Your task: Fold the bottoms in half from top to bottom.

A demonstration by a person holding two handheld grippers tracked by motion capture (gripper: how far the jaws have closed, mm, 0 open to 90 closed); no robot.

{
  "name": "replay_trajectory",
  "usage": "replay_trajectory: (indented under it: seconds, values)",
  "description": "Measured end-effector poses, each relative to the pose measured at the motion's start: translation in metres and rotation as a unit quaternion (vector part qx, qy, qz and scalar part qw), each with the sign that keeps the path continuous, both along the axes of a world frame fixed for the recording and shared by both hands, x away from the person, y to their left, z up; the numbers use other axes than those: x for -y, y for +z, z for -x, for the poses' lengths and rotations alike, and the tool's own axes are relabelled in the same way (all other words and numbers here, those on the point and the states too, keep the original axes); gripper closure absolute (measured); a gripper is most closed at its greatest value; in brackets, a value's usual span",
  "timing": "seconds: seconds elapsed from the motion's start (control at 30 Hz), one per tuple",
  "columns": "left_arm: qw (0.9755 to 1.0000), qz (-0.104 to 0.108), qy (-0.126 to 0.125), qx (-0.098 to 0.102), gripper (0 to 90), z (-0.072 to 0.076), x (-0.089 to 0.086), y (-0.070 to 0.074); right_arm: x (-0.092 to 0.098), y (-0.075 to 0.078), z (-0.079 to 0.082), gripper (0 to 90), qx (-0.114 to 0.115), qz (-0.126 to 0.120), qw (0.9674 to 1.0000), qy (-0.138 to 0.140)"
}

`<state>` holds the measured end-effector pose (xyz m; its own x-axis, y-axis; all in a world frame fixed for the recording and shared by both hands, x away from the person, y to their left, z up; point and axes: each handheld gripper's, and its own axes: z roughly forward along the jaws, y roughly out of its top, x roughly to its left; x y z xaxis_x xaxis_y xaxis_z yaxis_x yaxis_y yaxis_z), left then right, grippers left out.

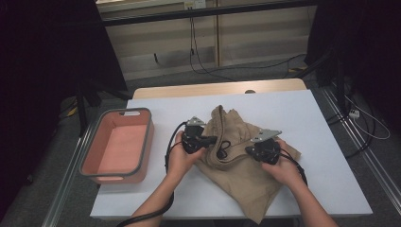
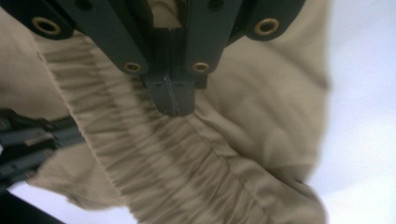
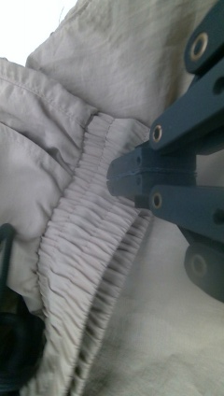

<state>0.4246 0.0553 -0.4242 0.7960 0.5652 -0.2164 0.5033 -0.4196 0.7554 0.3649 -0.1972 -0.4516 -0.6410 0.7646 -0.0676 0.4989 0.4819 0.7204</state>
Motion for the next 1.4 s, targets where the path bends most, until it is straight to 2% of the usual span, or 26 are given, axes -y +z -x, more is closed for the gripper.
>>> replay_trajectory:
  seconds: [0.1, 0.13, 0.2, 0.27, 0.37, 0.53, 0.67, 0.77, 0.87, 0.93, 1.0, 1.1, 1.23, 1.4]
  values:
    - [0.9999, -0.002, -0.013, -0.005, 90.0, 0.005, 0.006, -0.003, 0.001, 0.000, 0.000, 90.0, -0.001, -0.001, 1.0000, -0.002]
    - [0.9999, -0.002, -0.016, -0.004, 90.0, 0.006, 0.008, -0.004, 0.001, 0.001, 0.000, 90.0, -0.002, 0.000, 1.0000, -0.003]
    - [0.9994, -0.014, -0.031, -0.001, 90.0, 0.010, 0.011, -0.005, 0.003, 0.002, -0.001, 89.3, -0.003, -0.002, 1.0000, -0.005]
    - [0.9990, -0.014, -0.042, 0.000, 90.0, 0.013, 0.014, -0.008, 0.005, 0.004, -0.001, 87.4, -0.003, -0.003, 0.9999, -0.013]
    - [0.9988, -0.018, -0.046, 0.002, 90.0, 0.015, 0.016, -0.009, 0.010, 0.008, -0.002, 83.1, 0.005, -0.013, 0.9996, -0.024]
    - [0.9986, -0.021, -0.048, 0.006, 89.9, 0.017, 0.016, -0.008, 0.017, 0.019, -0.002, 76.3, 0.024, -0.017, 0.9989, -0.035]
    - [0.9985, -0.022, -0.051, 0.004, 89.9, 0.017, 0.016, -0.008, 0.019, 0.027, -0.005, 65.7, 0.034, -0.031, 0.9978, -0.047]
    - [0.9981, -0.023, -0.057, 0.002, 90.0, 0.019, 0.017, -0.008, 0.016, 0.033, -0.007, 56.6, 0.042, -0.032, 0.9975, -0.047]
    - [0.9980, -0.023, -0.059, 0.000, 90.0, 0.021, 0.018, -0.009, 0.014, 0.036, -0.009, 50.5, 0.042, -0.035, 0.9973, -0.048]
    - [0.9977, -0.024, -0.063, 0.003, 90.0, 0.023, 0.019, -0.008, 0.013, 0.039, -0.010, 41.6, 0.044, -0.038, 0.9969, -0.053]
    - [0.9976, -0.025, -0.065, 0.003, 90.0, 0.024, 0.020, -0.009, 0.013, 0.042, -0.012, 39.0, 0.043, -0.046, 0.9965, -0.055]
    - [0.9971, -0.029, -0.070, 0.003, 90.0, 0.025, 0.020, -0.009, 0.011, 0.048, -0.018, 32.1, 0.043, -0.048, 0.9962, -0.059]
    - [0.9972, -0.024, -0.070, 0.002, 90.0, 0.025, 0.020, -0.009, 0.004, 0.054, -0.029, 29.7, 0.046, -0.042, 0.9960, -0.064]
    - [0.9969, -0.024, -0.075, 0.002, 90.0, 0.025, 0.020, -0.008, -0.008, 0.054, -0.048, 26.8, 0.040, -0.039, 0.9960, -0.071]
